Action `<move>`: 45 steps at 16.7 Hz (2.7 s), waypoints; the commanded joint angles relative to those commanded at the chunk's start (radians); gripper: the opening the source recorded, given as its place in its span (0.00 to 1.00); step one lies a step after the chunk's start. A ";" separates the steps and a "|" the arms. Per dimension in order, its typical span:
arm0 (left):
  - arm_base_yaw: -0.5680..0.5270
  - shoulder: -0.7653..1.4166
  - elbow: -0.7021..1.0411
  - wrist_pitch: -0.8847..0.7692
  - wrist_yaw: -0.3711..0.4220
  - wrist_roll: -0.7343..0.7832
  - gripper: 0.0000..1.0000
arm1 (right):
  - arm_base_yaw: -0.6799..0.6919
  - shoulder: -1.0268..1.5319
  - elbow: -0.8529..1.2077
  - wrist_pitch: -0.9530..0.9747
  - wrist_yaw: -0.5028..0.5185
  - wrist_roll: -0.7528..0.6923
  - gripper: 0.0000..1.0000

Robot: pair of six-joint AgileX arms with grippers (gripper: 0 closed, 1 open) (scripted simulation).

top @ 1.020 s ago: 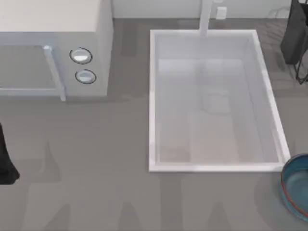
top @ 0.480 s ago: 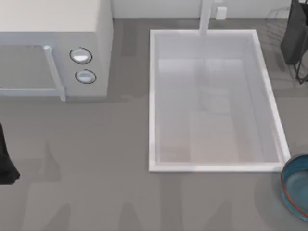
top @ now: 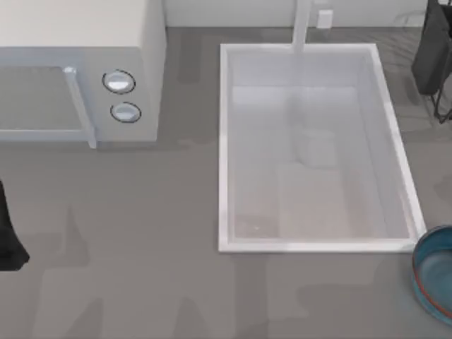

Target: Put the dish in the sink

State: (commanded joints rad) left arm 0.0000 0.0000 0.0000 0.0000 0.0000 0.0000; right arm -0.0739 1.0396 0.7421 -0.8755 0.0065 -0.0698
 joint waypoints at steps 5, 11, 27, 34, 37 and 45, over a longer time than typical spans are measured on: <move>0.000 0.000 0.000 0.000 0.000 0.000 1.00 | -0.022 0.293 0.232 -0.252 -0.003 -0.019 1.00; 0.000 0.000 0.000 0.000 0.000 0.000 1.00 | -0.028 0.379 0.306 -0.325 -0.006 -0.024 1.00; 0.000 0.000 0.000 0.000 0.000 0.000 1.00 | -0.023 0.522 0.012 0.112 -0.006 -0.018 1.00; 0.000 0.000 0.000 0.000 0.000 0.000 1.00 | -0.023 0.522 0.012 0.112 -0.006 -0.018 0.70; 0.000 0.000 0.000 0.000 0.000 0.000 1.00 | -0.023 0.522 0.012 0.112 -0.006 -0.018 0.47; 0.000 0.000 0.000 0.000 0.000 0.000 1.00 | -0.023 0.522 0.012 0.112 -0.006 -0.018 0.00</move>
State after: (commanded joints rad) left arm 0.0000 0.0000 0.0000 0.0000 0.0000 0.0000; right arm -0.0973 1.5616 0.7541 -0.7633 0.0003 -0.0874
